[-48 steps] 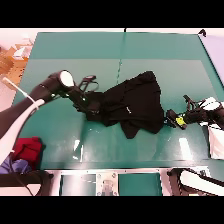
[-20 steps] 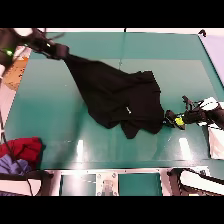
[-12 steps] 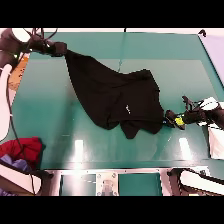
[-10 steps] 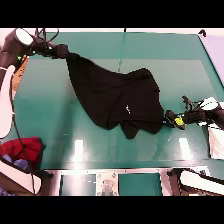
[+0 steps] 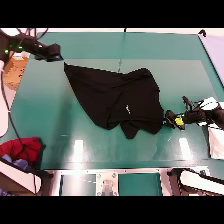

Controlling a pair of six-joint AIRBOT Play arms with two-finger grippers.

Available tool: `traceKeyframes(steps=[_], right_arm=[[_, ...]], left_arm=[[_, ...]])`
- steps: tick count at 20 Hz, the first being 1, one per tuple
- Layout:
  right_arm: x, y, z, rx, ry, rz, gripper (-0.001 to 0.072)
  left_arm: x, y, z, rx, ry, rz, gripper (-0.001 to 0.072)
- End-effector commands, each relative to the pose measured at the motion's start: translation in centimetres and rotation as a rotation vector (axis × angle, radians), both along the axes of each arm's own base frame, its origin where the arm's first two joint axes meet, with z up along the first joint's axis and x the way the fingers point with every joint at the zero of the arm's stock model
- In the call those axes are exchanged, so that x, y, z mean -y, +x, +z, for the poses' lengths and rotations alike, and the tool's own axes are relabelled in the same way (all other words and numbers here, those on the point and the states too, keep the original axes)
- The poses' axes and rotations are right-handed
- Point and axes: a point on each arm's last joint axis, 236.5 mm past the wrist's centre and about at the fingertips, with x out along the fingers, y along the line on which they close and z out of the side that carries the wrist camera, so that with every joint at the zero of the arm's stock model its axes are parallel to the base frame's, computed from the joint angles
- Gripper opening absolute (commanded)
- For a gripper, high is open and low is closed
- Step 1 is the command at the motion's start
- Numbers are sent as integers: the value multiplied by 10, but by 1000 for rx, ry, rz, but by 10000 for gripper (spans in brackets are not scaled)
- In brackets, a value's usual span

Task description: Fold the shirts.

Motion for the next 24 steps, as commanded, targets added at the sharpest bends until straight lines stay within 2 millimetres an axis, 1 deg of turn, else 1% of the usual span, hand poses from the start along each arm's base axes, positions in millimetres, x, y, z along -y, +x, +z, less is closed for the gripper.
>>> traceKeyframes(steps=[1, 2, 3, 4, 5, 6, 7, 9, 11, 12, 14, 15, 16, 17, 18, 19, 20, 21, 22, 23, 24], right_arm=[[1, 3, 0, 12, -4, -8, 13], [1, 3, 0, 12, -4, -7, 12], [1, 3, 0, 12, -4, -8, 12], [1, 4, 0, 14, -6, -9, 12], [2, 5, 0, 17, -7, -12, 12], [2, 5, 0, 18, -7, -12, 12], [2, 5, 0, 18, -7, -12, 12], [2, 5, 0, 18, -7, -12, 12], [1, 5, 0, 18, -6, -12, 12], [2, 5, 0, 18, -7, -12, 12], [1, 5, 0, 19, -7, -10, 13], [1, 5, 0, 19, -7, -10, 12], [1, 5, 0, 19, -7, -10, 12], [1, 5, 0, 19, -6, -11, 12], [1, 6, 0, 20, -5, -12, 12], [1, 6, 1, 21, -4, -13, 12], [1, 6, 1, 21, -4, -13, 12], [1, 6, 1, 20, -3, -12, 12], [1, 6, 1, 20, -3, -12, 13], [1, 6, 1, 20, -3, -12, 12], [1, 6, 1, 20, -3, -12, 12]], left_arm=[[66, -31, -13, -24, 122, -199, 24], [95, -34, -16, 22, 197, -252, 25], [128, -36, -18, 94, 267, -314, 27], [159, -40, -21, 165, 314, -369, 57], [190, -44, -28, 229, 360, -417, 439], [214, -50, -42, 258, 400, -452, 580], [235, -61, -64, 252, 446, -508, 580], [260, -84, -117, 173, 501, -592, 581], [271, -98, -160, 109, 534, -634, 581], [276, -100, -173, 103, 537, -632, 581], [287, -92, -182, 121, 503, -586, 580], [290, -88, -184, 132, 488, -562, 580], [289, -84, -187, 138, 493, -543, 577], [286, -81, -189, 141, 509, -532, 475], [282, -79, -191, 144, 529, -534, 400], [279, -77, -191, 151, 551, -537, 254], [272, -74, -189, 158, 585, -540, 90], [259, -70, -186, 157, 650, -539, 27], [239, -65, -177, 148, 746, -532, 26], [216, -58, -160, 142, 845, -509, 26], [196, -52, -136, 144, 915, -472, 26]])
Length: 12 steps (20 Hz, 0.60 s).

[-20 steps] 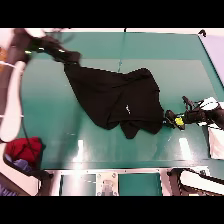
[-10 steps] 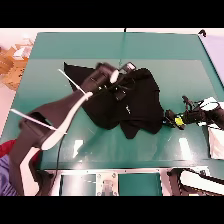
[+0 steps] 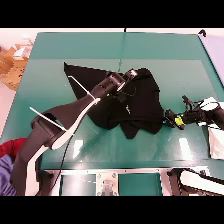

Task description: Fold the shirts.

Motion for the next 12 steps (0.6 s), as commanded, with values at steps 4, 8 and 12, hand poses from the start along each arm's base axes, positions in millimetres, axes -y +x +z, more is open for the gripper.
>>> traceKeyframes(steps=[4, 8, 12], right_arm=[[0, 0, 1, 0, 1, 1, 11], [0, 0, 1, 0, 1, 1, 11], [-2, -3, 1, -9, 11, 6, 11]], left_arm=[[-113, 13, 131, 84, 80, 240, 25], [-189, -35, 167, -35, 47, 376, 25], [-277, -118, 135, -272, 41, 583, 25]])
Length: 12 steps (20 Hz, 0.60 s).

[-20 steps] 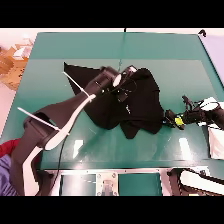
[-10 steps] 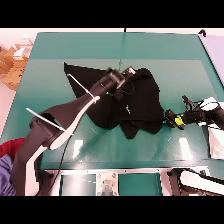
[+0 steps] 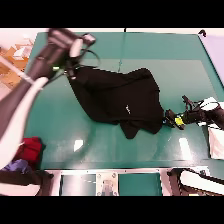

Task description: Fold the shirts.

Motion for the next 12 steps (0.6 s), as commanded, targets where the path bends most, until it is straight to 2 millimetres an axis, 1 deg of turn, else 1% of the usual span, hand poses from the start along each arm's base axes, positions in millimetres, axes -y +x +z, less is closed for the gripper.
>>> traceKeyframes(steps=[1, 2, 4, 7, 8, 9, 10, 11, 12], right_arm=[[-2, -2, 1, -8, 9, 5, 11], [-3, -2, 2, -8, 13, 2, 11], [-8, -2, 5, -11, 39, -3, 10], [-11, -5, 6, -24, 54, 6, 10], [-11, -5, 6, -24, 54, 6, 10], [-11, -5, 6, -23, 55, 5, 10], [-13, -5, 7, -24, 62, 3, 11], [-16, -5, 9, -27, 78, 1, 11], [-24, -2, 15, -19, 120, -11, 10]], left_arm=[[-65, -84, -28, -211, -95, 205, 26], [-72, -106, -46, -273, -153, 251, 26], [-81, -137, -80, -377, -204, 310, 26], [-101, -178, -127, -505, -182, 385, 27], [-106, -188, -138, -533, -181, 410, 27], [-110, -197, -149, -554, -189, 436, 27], [-109, -202, -155, -564, -211, 457, 27], [-106, -201, -158, -561, -243, 460, 27], [-100, -194, -158, -542, -274, 441, 27]])
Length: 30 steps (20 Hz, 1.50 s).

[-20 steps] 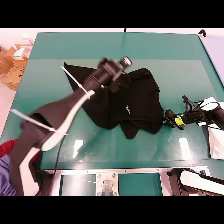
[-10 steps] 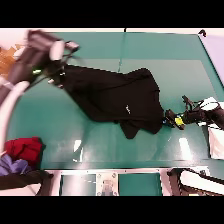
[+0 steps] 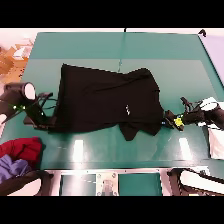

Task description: Fold the shirts.

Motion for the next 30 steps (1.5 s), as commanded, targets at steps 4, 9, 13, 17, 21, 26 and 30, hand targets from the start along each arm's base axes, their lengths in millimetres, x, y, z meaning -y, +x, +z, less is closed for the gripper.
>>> traceKeyframes(steps=[4, 9, 13, 17, 21, 26, 30], right_arm=[[-66, 68, 148, 366, 462, 17, 12], [-45, 94, 436, 1048, 543, 89, 12], [-26, 42, 602, 1469, 381, 75, 12], [-10, -13, 696, 1750, 156, -57, 12], [-2, -8, 662, 1608, 4, -86, 12], [-10, 20, 614, 1441, 97, -51, 12], [-96, 45, 545, 1253, 250, 175, 12]], left_arm=[[11, 54, 44, 202, -101, -6, 26], [10, 141, 330, 1031, -89, -49, 26], [3, 47, 586, 1776, -68, -30, 26], [2, -42, 654, 2057, -66, -33, 26], [26, 0, 576, 1758, -169, -80, 27], [117, 77, 393, 1221, -614, -149, 27], [126, 98, 295, 1036, -679, -54, 27]])
